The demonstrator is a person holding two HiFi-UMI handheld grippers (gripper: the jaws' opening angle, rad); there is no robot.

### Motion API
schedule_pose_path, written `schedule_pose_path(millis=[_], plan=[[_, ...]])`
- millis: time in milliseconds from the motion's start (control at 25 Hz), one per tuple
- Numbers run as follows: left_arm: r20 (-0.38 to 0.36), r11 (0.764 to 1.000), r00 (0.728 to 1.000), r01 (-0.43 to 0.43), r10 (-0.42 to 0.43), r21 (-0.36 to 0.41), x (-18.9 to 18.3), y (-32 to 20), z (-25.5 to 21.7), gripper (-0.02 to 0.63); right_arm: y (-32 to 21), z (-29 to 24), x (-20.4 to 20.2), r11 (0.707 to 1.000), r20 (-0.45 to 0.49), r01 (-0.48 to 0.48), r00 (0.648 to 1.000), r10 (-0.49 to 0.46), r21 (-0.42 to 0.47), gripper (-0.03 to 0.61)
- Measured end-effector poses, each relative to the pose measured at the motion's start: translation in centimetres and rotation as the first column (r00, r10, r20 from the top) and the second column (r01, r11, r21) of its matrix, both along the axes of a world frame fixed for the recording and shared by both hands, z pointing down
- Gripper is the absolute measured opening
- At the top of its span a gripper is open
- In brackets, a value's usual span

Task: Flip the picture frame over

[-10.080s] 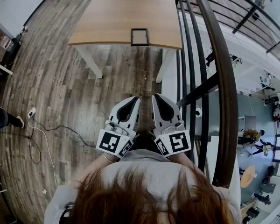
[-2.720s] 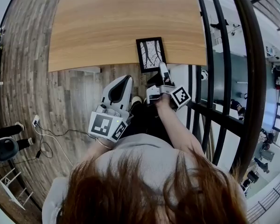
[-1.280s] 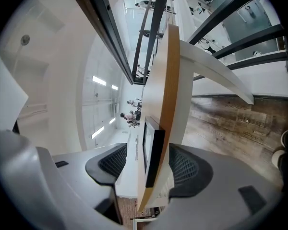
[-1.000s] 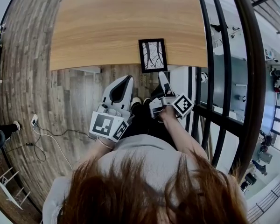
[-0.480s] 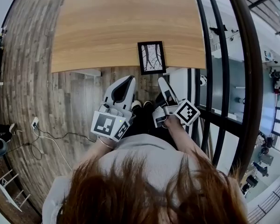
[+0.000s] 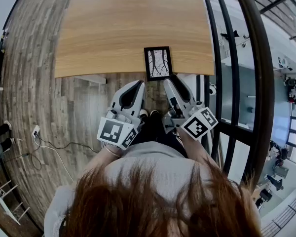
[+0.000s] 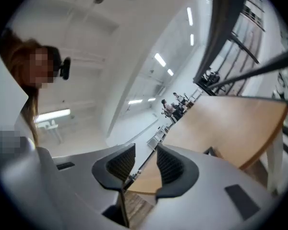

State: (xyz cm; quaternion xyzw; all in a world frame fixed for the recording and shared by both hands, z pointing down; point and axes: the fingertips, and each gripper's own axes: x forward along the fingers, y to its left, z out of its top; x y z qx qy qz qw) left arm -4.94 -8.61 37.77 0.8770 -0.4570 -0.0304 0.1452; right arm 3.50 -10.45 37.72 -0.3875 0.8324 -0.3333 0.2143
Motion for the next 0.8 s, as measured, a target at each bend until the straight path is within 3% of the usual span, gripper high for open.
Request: schedule_pose_path(millis=[160,280,440,680,800], plan=[[-0.002,1.000,1.000,0.001,-0.001,0.015,0.3,0.0,-0.7,0.006,0.3,-2.8,-0.8,0.989,-0.182,0.018,0.983,0.010,0.149,0.037],[-0.001,1.000,1.000,0.000,0.000,0.027,0.6,0.0,-1.1,0.006,0.2,-3.4,-0.6,0.983,-0.296,-0.002,0.953,0.058,0.186,0.017],[0.003,0.999,1.000,-0.005,0.005,0.041,1.2,0.2,-1.6,0.006,0.1,-3.7,-0.2,0.970,-0.458,-0.026,0.878,0.139,0.243,0.017],[0.008,0.998,1.000,-0.017,0.017,0.058,2.2,0.2,-1.9,0.006,0.5,-3.7,0.4,0.958,-0.526,-0.031,0.831,0.183,0.284,0.017],[0.008,0.997,1.000,-0.023,0.023,0.068,2.5,0.2,-2.2,0.006,0.6,-3.7,0.4,0.958,-0.537,-0.023,0.824,0.181,0.286,0.017]])
